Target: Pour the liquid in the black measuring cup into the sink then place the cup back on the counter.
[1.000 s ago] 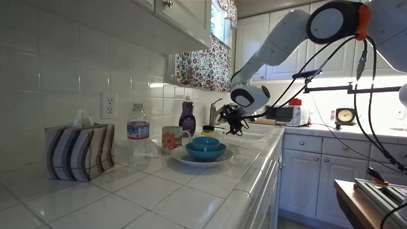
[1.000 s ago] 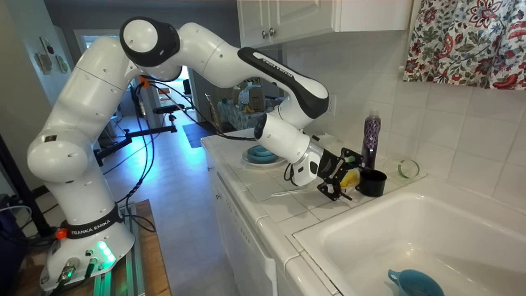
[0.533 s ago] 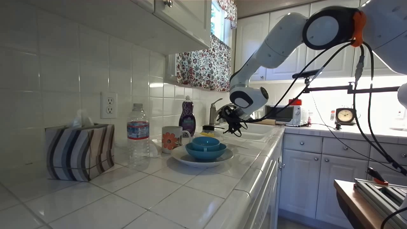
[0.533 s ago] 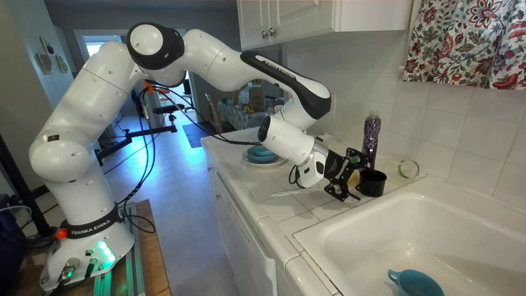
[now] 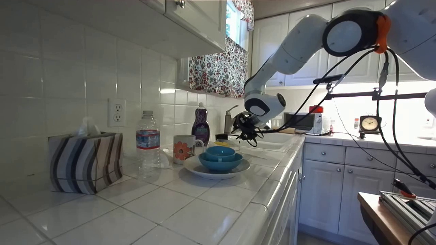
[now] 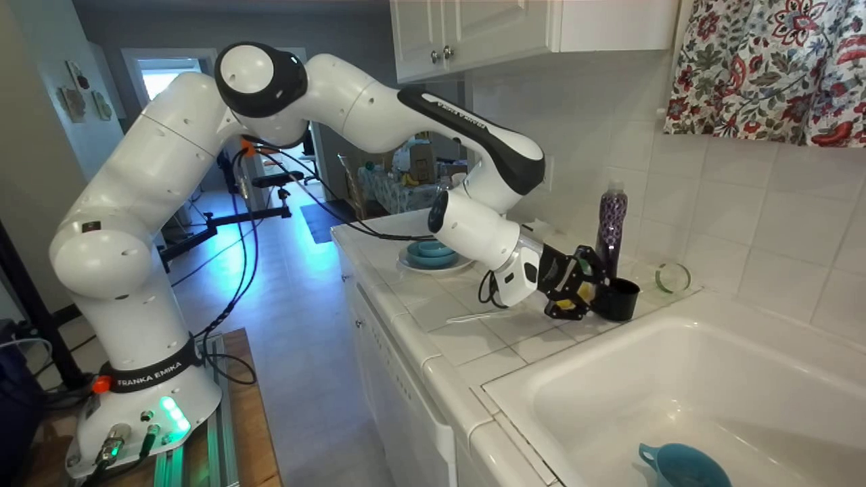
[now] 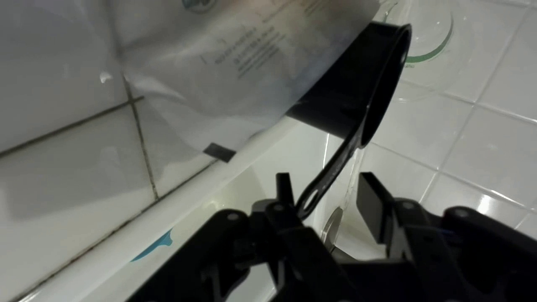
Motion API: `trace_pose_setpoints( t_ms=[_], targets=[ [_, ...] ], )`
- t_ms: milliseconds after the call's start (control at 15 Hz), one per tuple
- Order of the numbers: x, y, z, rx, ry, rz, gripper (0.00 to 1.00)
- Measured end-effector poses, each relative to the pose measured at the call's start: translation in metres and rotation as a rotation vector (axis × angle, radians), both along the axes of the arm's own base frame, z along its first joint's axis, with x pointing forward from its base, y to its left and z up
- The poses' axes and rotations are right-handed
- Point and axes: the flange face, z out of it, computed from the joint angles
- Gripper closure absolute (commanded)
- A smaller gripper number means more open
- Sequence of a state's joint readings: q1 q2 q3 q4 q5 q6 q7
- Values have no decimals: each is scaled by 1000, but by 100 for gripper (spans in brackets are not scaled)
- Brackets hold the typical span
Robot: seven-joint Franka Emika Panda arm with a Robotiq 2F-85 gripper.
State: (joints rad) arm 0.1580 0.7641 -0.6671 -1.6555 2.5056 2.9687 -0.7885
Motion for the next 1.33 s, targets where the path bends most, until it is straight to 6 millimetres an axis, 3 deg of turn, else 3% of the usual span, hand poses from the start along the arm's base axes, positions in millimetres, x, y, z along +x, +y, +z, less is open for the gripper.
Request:
trace_pose_setpoints(
  t_ms=[200, 333, 867, 1333],
  targets=[
    [0, 0, -1, -7, 4, 0, 91],
    [1, -1, 2, -12, 0, 0, 98],
    [13, -5, 29, -45, -53, -1, 98],
    [6, -29, 58, -99, -94, -109, 98]
  ],
)
